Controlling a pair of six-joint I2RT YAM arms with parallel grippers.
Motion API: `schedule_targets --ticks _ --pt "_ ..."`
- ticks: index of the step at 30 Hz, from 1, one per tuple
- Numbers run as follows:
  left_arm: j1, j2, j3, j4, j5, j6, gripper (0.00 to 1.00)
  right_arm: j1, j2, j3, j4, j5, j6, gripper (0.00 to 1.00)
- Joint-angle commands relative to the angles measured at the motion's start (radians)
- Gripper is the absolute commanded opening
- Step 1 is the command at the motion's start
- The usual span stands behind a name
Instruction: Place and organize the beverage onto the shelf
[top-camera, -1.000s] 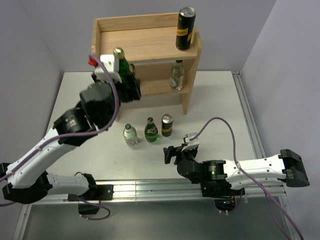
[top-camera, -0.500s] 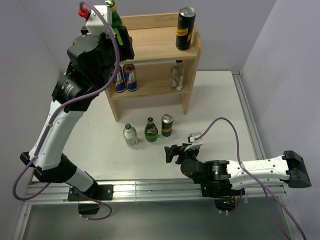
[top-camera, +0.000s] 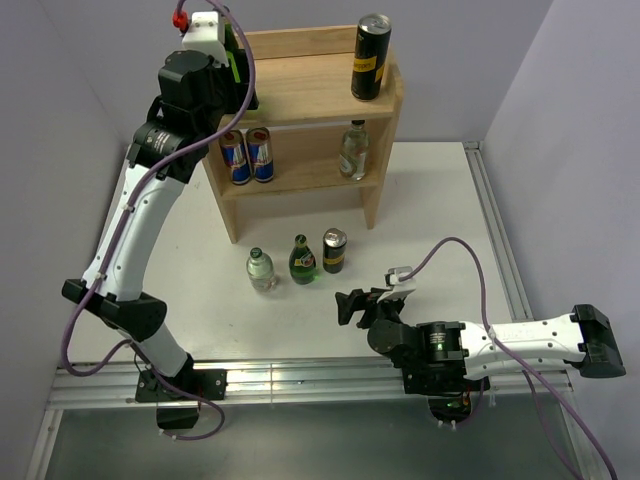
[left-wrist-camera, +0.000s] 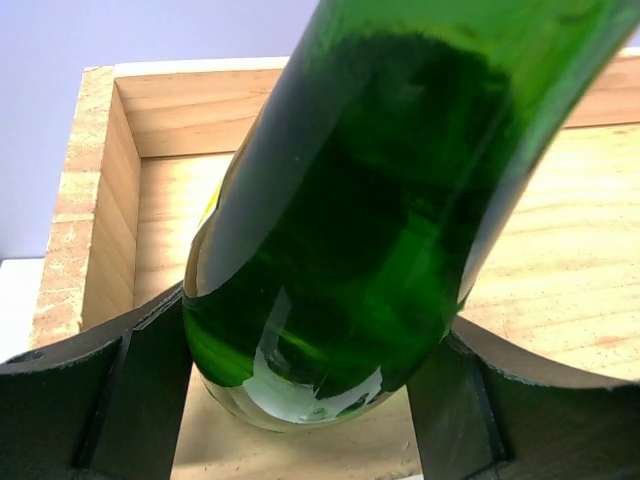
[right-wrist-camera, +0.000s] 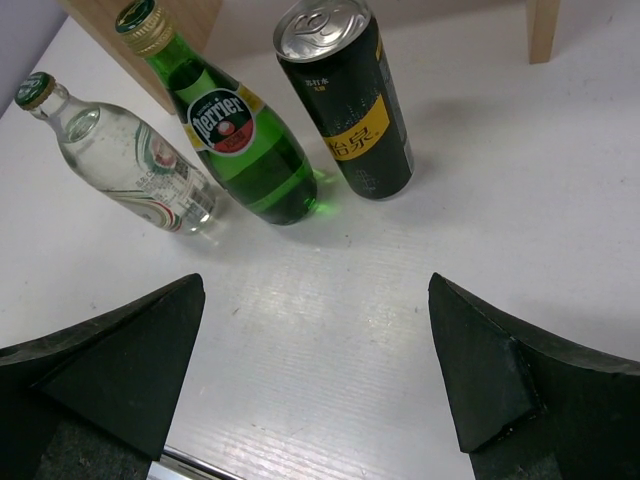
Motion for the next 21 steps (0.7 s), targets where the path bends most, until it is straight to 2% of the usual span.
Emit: schedule_targets --ticks 1,9,12,15,16,21 --pt "0.023 -0.053 -0.008 0.213 0.038 -0.035 0.0 0.0 0.001 -0.006 -0.001 0.05 0.035 1.0" --pt "0.061 -0.056 -0.081 0.214 0.017 -0.063 0.0 0.001 0.009 -0.007 -0.01 0.048 0.046 1.0" --pt "0.064 -0.059 -0.102 0.214 0.014 -0.063 0.08 0.001 0.008 -0.007 -0.016 0.048 0.051 1.0" --pt "0.064 -0.076 -0.128 0.234 0.011 -0.064 0.21 0.0 0.005 -0.009 -0.019 0.048 0.055 1.0" --pt "0.064 -0.079 -0.142 0.236 0.008 -0.063 0.3 0.0 0.005 -0.009 -0.022 0.048 0.058 1.0" --pt "0.063 -0.094 -0.159 0.234 0.001 -0.058 0.47 0.001 0.002 -0.01 -0.032 0.048 0.065 1.0"
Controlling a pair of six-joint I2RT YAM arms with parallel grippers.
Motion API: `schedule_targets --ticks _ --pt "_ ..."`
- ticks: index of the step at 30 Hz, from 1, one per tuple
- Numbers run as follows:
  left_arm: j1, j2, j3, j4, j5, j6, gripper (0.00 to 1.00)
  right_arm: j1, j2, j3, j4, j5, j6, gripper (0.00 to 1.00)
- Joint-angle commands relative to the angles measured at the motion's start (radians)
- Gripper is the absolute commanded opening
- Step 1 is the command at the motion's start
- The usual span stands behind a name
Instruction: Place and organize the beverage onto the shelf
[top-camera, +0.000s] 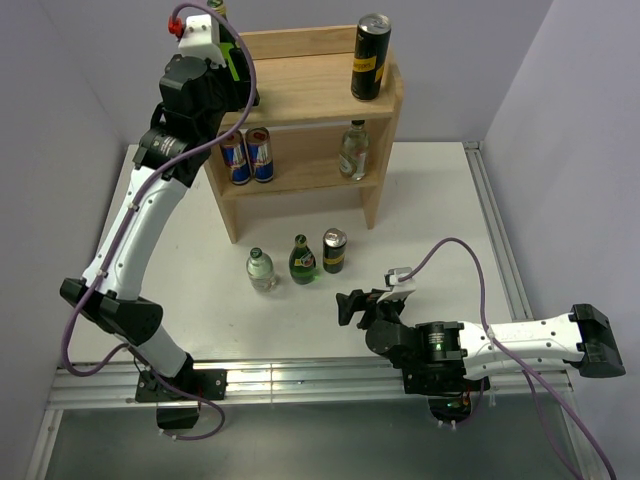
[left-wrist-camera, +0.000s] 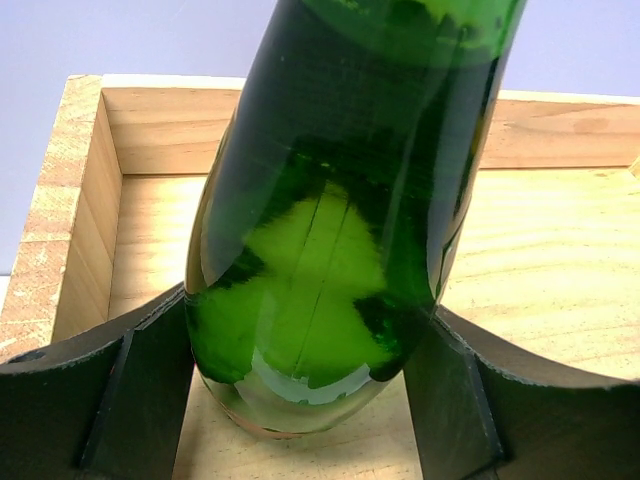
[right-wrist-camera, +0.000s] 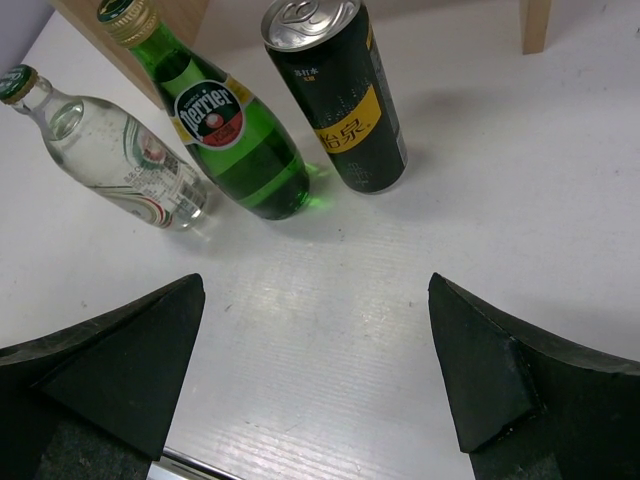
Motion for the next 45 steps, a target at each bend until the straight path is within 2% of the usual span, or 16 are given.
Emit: schedule_targets --ticks 1,3,4,7,11,25,39,45 --pt "0.028 -0.066 -0.006 0.041 -0.034 0.002 0.57 0.0 -0.012 -0.01 -0.001 0.045 0.033 1.0" --pt "0.028 -0.072 -0.007 0.033 -0.03 0.001 0.67 0.0 -0.012 -0.012 0.002 0.045 0.03 1.0" --pt "0.028 -0.075 -0.009 0.03 -0.026 0.002 0.78 0.001 -0.012 -0.012 0.002 0.045 0.028 1.0" --pt "0.027 -0.086 -0.012 0.02 -0.016 0.007 0.91 0.0 -0.008 -0.01 0.001 0.047 0.033 1.0" --pt "0.027 -0.103 -0.024 0.012 0.015 0.016 0.98 0.001 -0.012 -0.013 0.001 0.045 0.034 1.0" --pt "0.027 -0.163 -0.08 -0.033 0.018 0.027 0.99 0.001 -0.006 -0.017 0.01 0.044 0.028 1.0" --pt "0.025 -0.256 -0.224 -0.043 -0.036 0.058 0.99 0.0 0.0 -0.021 0.024 0.039 0.028 1.0" --pt "0.025 -0.378 -0.317 -0.089 -0.003 0.007 0.99 0.0 0.008 -0.01 0.024 0.038 0.022 1.0"
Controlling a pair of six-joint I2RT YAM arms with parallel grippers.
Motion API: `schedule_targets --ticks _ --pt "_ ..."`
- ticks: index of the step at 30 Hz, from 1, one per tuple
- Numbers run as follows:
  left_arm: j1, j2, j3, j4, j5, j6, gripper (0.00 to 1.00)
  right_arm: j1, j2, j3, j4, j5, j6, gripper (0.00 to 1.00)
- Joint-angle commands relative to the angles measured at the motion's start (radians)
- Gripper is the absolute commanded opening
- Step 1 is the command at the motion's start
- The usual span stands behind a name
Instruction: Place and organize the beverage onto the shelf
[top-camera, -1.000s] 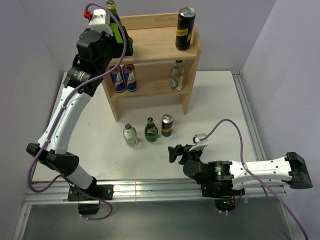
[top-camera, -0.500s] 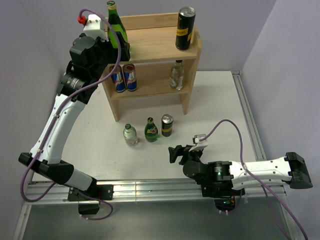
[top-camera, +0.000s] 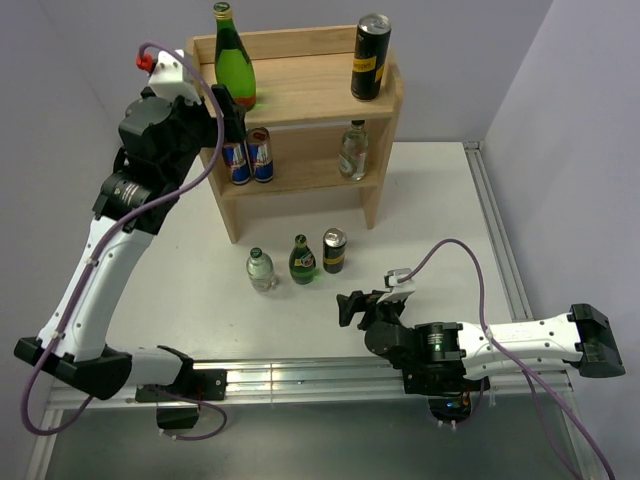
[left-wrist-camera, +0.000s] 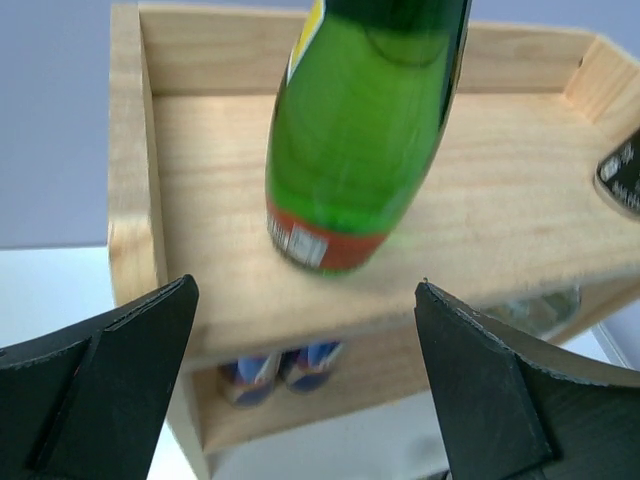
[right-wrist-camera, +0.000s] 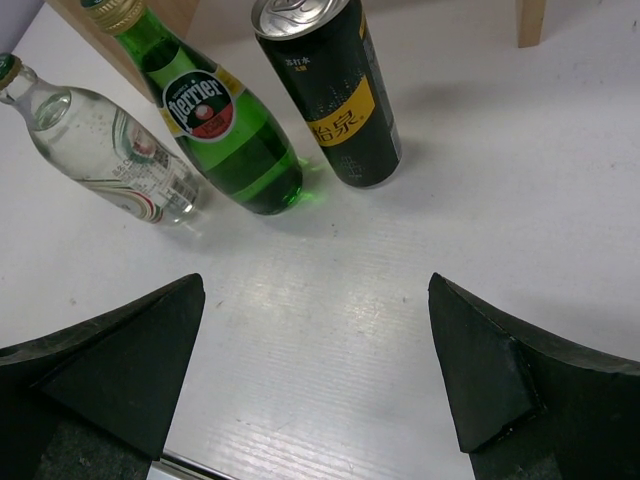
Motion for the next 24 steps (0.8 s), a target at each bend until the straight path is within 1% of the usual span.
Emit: schedule_targets --ticks 1,3,4,5,6,8,9,10,12,13,15,16,20,24 --pt "0.027 -0.103 -0.086 -0.083 -0.065 -0.006 0.99 0.0 0.006 0.008 0.027 0.04 0.005 1.0" --pt "0.012 -0.141 -0.127 -0.1 -0.071 -0.02 0.99 -0.002 0.009 0.016 0.035 0.035 -0.006 1.0" --pt "-0.017 -0.17 -0.156 -0.114 -0.09 -0.023 0.99 -0.003 0.004 0.022 0.053 0.009 -0.045 1.0" --pt "-0.039 -0.182 -0.173 -0.128 -0.111 -0.035 0.99 -0.011 -0.003 0.02 0.108 -0.012 -0.076 1.0" --pt "-0.083 -0.213 -0.21 -0.148 -0.145 -0.04 0.99 -0.023 -0.005 0.02 0.136 -0.098 -0.125 1.0" --pt "-0.135 -0.245 -0.248 -0.161 -0.174 -0.069 0.99 -0.078 0.01 0.028 0.18 -0.207 -0.153 1.0" --pt "-0.161 -0.262 -0.267 -0.175 -0.179 -0.08 0.99 -0.161 0.026 0.04 0.19 -0.258 -0.161 1.0" --pt "-0.204 -0.297 -0.3 -0.184 -0.185 -0.092 0.99 -0.203 0.041 0.046 0.198 -0.332 -0.176 1.0" --pt "-0.237 -0.336 -0.334 -0.204 -0.196 -0.129 0.99 -0.282 0.107 0.081 0.21 -0.365 -0.19 1.0" --pt "-0.261 -0.371 -0.368 -0.211 -0.2 -0.136 0.99 -0.298 0.133 0.092 0.218 -0.379 -0.202 1.0" --pt "-0.277 -0.412 -0.397 -0.232 -0.203 -0.159 0.99 -0.344 0.217 0.127 0.236 -0.413 -0.205 1.0" --pt "-0.284 -0.423 -0.42 -0.241 -0.203 -0.167 0.99 -0.359 0.271 0.135 0.248 -0.428 -0.208 1.0" --pt "-0.292 -0.474 -0.475 -0.264 -0.203 -0.181 0.99 -0.418 0.39 0.157 0.342 -0.483 -0.211 1.0" --pt "-0.294 -0.515 -0.515 -0.27 -0.211 -0.17 0.99 -0.444 0.501 0.196 0.373 -0.477 -0.223 1.0"
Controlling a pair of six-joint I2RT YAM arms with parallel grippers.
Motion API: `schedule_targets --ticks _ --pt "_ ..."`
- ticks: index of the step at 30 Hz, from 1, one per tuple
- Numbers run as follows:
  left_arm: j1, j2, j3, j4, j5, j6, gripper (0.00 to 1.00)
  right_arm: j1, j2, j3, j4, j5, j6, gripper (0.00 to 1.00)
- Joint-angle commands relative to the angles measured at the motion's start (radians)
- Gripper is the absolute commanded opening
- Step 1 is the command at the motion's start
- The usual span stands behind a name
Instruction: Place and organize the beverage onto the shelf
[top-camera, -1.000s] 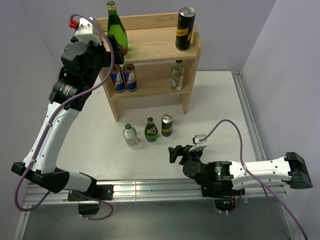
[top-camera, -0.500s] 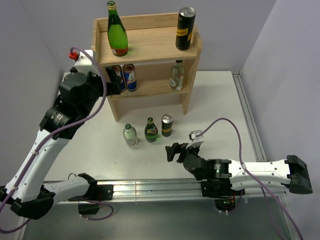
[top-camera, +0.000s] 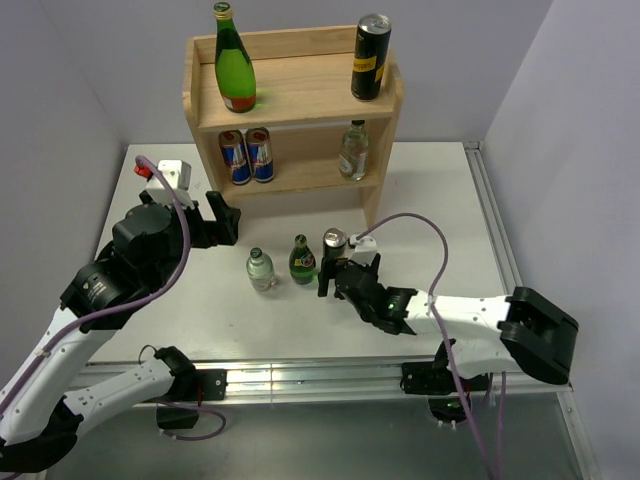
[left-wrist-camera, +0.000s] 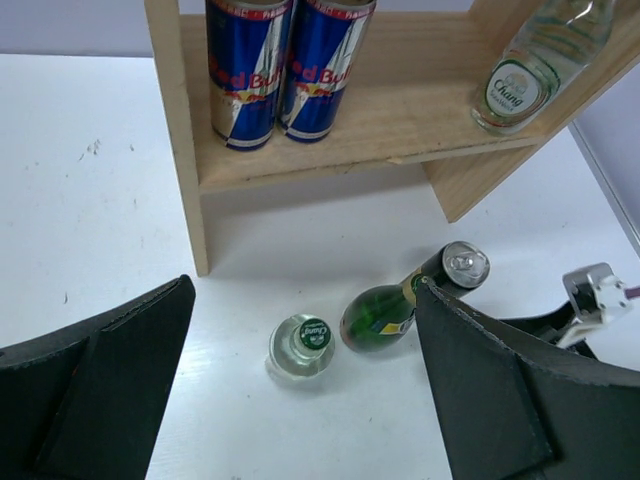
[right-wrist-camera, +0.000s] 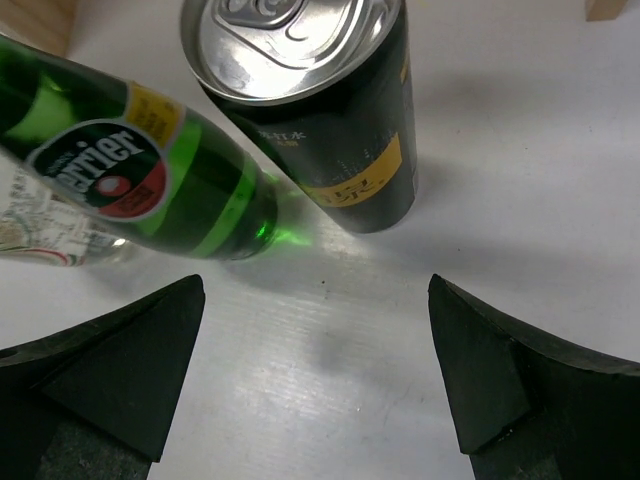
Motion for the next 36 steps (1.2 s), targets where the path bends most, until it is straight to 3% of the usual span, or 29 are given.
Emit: schedule_targets --ticks 1,16,25,27,30,31,33,34,36 --pt "-0.006 -0.026 -0.024 -0.008 -0.024 -0.011 0.99 -0.021 0.09 0.065 0.085 -0.018 -0.027 1.0" --pt "-0.005 -0.083 -0.208 0.103 -0.024 0.039 0.99 -0.116 0.374 0.183 0.262 0.097 -0.133 1.0" --pt "-0.003 -0.1 -0.261 0.154 -0.053 0.059 0.99 -0.145 0.462 0.186 0.359 0.132 -0.126 1.0" --pt "-0.003 -0.098 -0.272 0.16 -0.053 0.061 0.99 -0.147 0.476 0.178 0.39 0.14 -0.136 0.94" --pt "-0.003 -0.092 -0.28 0.169 -0.053 0.064 0.99 -0.153 0.508 0.177 0.439 0.152 -0.163 0.76" --pt "-0.002 -0.091 -0.281 0.17 -0.052 0.066 0.99 -0.153 0.514 0.18 0.445 0.158 -0.168 0.6" --pt "0.001 -0.088 -0.285 0.176 -0.049 0.066 0.99 -0.153 0.526 0.19 0.454 0.164 -0.175 0.47" --pt "0.003 -0.088 -0.286 0.177 -0.044 0.067 0.99 -0.154 0.528 0.193 0.451 0.166 -0.177 0.35" --pt "0.012 -0.089 -0.292 0.183 -0.033 0.067 0.99 -0.153 0.529 0.201 0.447 0.166 -0.177 0.28"
